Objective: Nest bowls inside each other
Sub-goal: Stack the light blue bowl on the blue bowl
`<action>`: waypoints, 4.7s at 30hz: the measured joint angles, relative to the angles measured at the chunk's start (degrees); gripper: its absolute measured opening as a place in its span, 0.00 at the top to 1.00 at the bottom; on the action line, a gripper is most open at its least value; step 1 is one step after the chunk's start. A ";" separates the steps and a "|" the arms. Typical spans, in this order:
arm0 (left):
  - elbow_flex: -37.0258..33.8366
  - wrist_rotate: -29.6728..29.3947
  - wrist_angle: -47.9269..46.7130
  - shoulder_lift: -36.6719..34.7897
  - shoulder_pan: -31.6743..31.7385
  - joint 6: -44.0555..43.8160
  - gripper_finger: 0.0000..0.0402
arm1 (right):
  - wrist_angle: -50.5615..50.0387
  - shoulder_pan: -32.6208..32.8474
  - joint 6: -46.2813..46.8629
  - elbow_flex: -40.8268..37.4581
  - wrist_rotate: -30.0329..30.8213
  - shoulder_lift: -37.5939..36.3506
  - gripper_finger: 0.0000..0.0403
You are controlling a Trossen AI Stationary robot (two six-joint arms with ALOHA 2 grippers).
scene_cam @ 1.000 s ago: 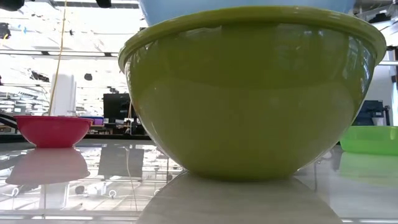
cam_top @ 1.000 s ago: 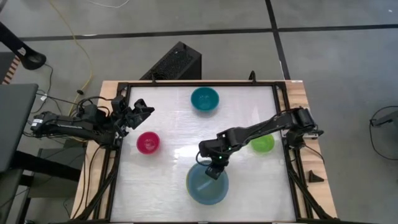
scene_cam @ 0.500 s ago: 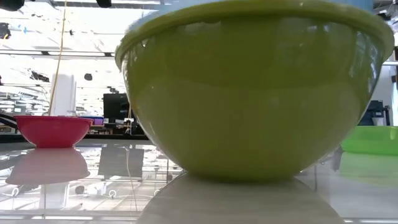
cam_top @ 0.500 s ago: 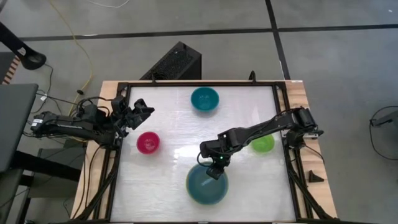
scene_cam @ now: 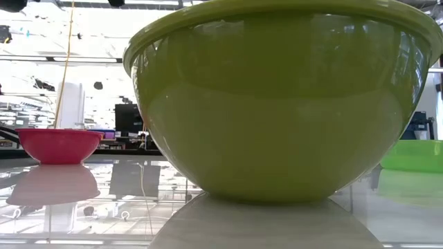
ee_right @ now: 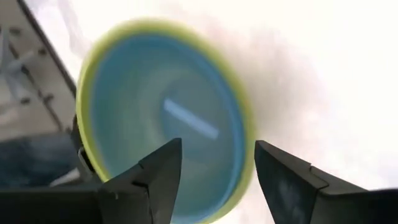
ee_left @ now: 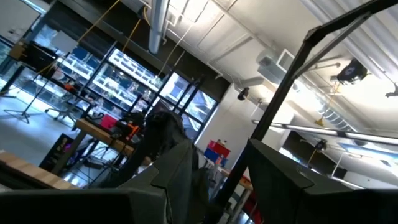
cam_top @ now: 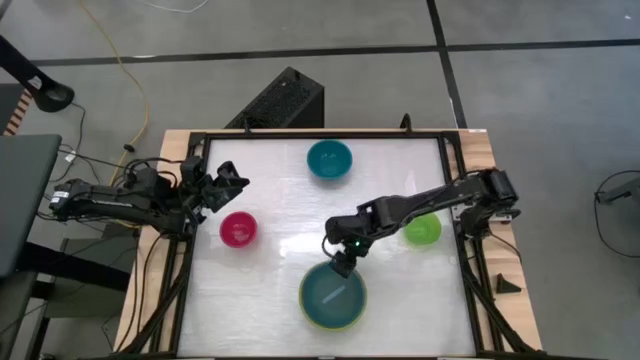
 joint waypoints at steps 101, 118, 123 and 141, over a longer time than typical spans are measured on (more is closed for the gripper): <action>0.00 -7.29 -23.08 0.00 -0.31 -2.47 0.65 | 22.85 12.78 -14.45 0.00 -0.38 2.57 0.92; 0.00 -3.04 -23.25 0.00 -0.37 -2.36 0.65 | 0.63 13.85 -13.33 6.74 22.30 11.97 0.92; 0.00 -2.97 -23.20 0.00 -0.37 -2.62 0.65 | -4.42 13.45 -13.96 10.17 24.22 16.38 0.90; 0.00 -2.19 -30.35 0.00 -3.82 -5.10 0.65 | -0.51 11.93 -9.56 13.79 22.28 13.89 0.35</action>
